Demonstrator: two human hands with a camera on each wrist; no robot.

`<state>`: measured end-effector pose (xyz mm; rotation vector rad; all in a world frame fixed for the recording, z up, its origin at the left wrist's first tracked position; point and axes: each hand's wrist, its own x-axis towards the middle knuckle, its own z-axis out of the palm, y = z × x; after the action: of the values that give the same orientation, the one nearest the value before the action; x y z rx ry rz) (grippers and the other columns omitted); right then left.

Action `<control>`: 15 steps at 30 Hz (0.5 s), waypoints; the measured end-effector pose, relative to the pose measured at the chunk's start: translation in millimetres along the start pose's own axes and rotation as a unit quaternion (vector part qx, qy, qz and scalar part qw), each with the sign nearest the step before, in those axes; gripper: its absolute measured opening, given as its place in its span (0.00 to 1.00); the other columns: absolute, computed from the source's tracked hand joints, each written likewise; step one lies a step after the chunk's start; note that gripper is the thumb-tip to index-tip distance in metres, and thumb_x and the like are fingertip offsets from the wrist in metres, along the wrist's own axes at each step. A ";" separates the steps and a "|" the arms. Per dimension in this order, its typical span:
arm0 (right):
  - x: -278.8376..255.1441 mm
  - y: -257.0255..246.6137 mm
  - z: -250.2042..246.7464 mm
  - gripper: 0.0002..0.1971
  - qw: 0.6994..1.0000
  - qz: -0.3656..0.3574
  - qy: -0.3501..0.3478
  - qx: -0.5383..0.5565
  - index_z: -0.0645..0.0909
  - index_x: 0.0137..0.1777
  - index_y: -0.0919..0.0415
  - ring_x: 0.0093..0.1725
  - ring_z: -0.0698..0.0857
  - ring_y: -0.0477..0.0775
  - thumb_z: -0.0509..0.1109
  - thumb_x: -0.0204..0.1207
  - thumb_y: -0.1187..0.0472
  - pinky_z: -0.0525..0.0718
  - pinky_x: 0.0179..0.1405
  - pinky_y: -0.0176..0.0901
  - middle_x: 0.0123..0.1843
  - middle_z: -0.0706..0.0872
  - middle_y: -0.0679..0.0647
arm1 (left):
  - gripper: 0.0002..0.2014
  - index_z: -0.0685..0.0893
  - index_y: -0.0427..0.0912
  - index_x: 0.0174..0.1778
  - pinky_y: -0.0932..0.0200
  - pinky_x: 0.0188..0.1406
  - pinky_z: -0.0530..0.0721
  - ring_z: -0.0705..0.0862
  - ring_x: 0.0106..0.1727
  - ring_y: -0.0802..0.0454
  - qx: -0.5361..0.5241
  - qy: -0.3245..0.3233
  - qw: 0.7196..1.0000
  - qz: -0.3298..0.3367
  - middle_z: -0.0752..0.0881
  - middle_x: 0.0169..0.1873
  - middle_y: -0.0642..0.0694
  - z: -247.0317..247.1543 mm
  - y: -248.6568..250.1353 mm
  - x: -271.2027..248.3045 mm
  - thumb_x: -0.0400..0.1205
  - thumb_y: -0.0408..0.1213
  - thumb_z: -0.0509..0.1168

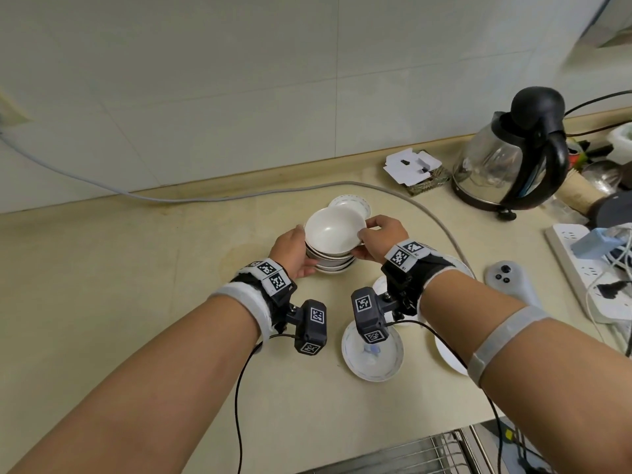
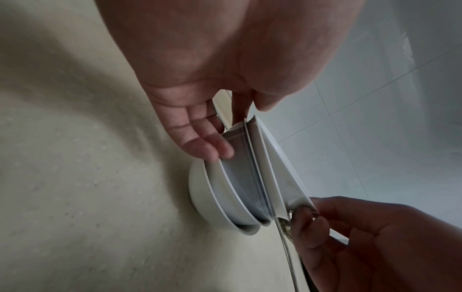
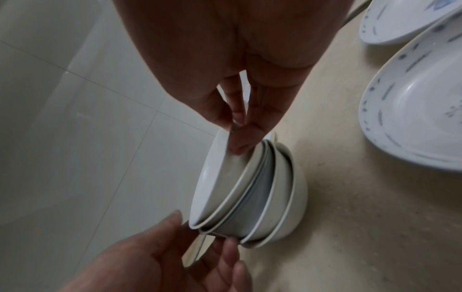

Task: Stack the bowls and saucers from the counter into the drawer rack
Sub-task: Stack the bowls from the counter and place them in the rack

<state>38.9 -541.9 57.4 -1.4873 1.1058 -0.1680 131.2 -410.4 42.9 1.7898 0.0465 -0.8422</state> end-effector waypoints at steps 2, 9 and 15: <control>-3.6 1.0 1.4 0.13 1.000 -0.001 0.002 -0.027 0.80 0.61 0.61 0.35 0.90 0.62 0.65 0.77 0.67 0.93 0.43 0.54 0.47 0.90 0.65 | 0.27 0.77 0.46 0.75 0.51 0.36 0.86 0.84 0.56 0.43 0.034 0.001 0.999 -0.005 0.83 0.57 0.41 -0.9 0.6 0.7 0.88 0.58 0.50; 0.6 0.0 10.3 0.24 0.991 0.022 -0.037 -0.125 0.74 0.75 0.60 0.61 0.87 0.65 0.64 0.79 0.55 0.88 0.61 0.60 0.65 0.84 0.63 | 0.25 0.71 0.51 0.81 0.35 0.63 0.87 0.73 0.71 0.45 -0.029 -0.075 0.996 -0.035 0.71 0.76 0.48 -1.6 -4.6 2.3 0.88 0.54 0.58; -1.7 4.7 22.2 0.24 0.996 0.031 -0.065 -0.056 0.68 0.80 0.54 0.63 0.76 0.59 0.62 0.84 0.57 0.86 0.63 0.66 0.67 0.75 0.56 | 0.22 0.67 0.60 0.80 0.31 0.59 0.88 0.71 0.74 0.43 -0.049 -0.083 0.994 -0.045 0.69 0.74 0.50 0.2 -15.1 3.2 0.89 0.56 0.52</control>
<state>50.2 -524.4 48.2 -1.5381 1.0693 0.0347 127.1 -405.8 28.8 1.6299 0.0604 -1.0341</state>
